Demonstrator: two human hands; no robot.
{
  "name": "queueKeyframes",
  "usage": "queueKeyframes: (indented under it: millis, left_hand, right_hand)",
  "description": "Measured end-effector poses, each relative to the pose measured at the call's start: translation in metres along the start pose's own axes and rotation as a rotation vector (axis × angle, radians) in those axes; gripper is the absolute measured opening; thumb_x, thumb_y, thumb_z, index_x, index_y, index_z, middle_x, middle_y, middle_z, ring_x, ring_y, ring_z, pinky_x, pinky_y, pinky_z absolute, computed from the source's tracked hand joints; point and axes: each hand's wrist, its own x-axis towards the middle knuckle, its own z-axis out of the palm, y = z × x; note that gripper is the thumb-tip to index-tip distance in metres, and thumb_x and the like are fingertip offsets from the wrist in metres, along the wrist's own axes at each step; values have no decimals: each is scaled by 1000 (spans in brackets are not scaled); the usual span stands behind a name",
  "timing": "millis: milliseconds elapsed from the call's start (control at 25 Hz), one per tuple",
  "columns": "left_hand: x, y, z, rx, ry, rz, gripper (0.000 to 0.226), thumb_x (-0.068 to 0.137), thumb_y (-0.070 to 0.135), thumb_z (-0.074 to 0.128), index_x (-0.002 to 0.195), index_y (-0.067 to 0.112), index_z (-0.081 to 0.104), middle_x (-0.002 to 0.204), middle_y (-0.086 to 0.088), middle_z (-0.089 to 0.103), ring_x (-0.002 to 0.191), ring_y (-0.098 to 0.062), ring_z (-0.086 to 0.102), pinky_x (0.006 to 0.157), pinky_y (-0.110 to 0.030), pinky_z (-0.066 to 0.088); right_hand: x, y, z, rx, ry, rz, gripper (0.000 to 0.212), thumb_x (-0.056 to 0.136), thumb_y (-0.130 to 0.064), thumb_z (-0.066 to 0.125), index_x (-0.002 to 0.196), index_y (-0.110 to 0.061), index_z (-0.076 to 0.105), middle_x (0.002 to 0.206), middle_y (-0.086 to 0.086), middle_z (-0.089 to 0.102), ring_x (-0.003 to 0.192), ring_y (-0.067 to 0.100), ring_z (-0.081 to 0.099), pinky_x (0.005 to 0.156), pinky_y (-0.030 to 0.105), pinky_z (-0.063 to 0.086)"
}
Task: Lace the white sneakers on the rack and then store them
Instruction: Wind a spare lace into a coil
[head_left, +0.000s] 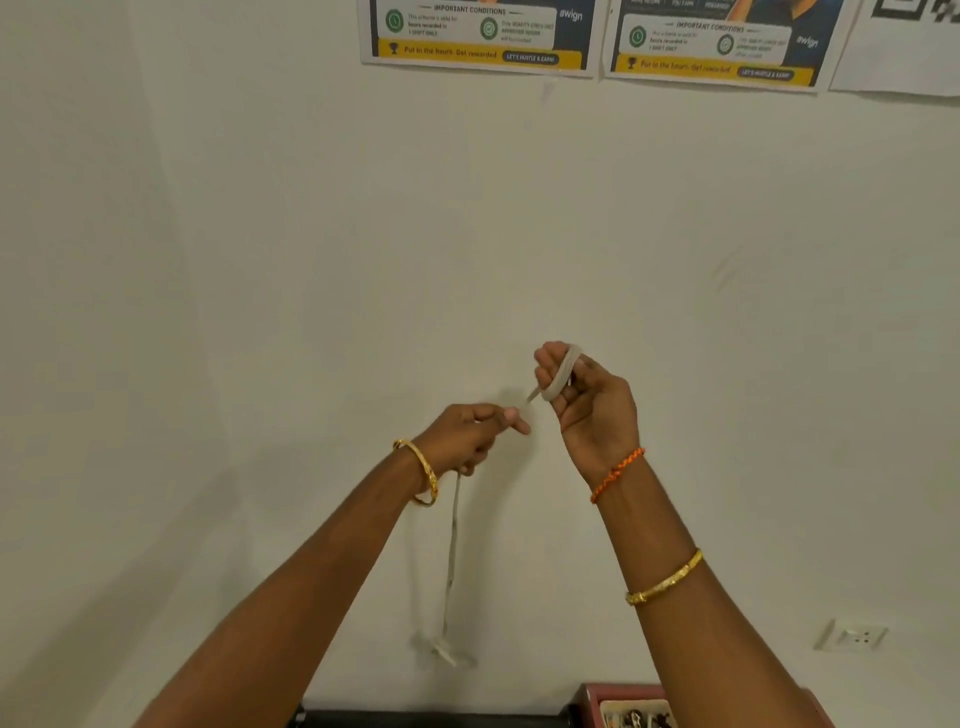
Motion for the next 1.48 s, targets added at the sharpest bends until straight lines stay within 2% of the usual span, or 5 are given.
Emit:
queueKeyframes:
  millis: [200,360,640,960,1480]
  left_hand:
    - [-11,27,2,338,-105,57,31,97,35,48,98,13,70,52,23,34,45,-10,36,46,-18,33]
    - [1,44,-25,395,117,212,22,90,34,60,78,20,72,89,2,71,98,-13,64,94,-32,46]
    - [17,42,-35,213,225,199,24,86,36,65,79,13,69,51,13,58,55,-8,52,54,-15,44]
    - [-9,-2,0,-165,-152,-109,41,96,47,39,81,14,57,50,9,22,41,-6,19,39,-17,21]
    - [-10,76,-31,266,132,208,34,93,39,54,69,18,65,45,7,29,39,-7,25,43,-17,26]
  right_hand:
    - [33,26,-13,-268,204,-246,23,98,2,37,105,4,60,107,17,67,96,20,68,85,27,55]
    - [22,46,-31,-826,118,-323,20,95,1,43,93,4,62,84,9,70,76,7,70,75,22,55]
    - [-14,24,-1,-631,-60,-84,34,86,4,31,74,4,63,55,9,60,46,18,55,51,26,48]
    - [5,0,21,-39,-18,-197,27,101,-3,32,100,7,58,94,16,69,89,26,71,78,30,58]
    - [-4,39,-17,-821,-104,-197,29,92,6,34,90,3,63,75,14,67,65,20,66,66,28,53]
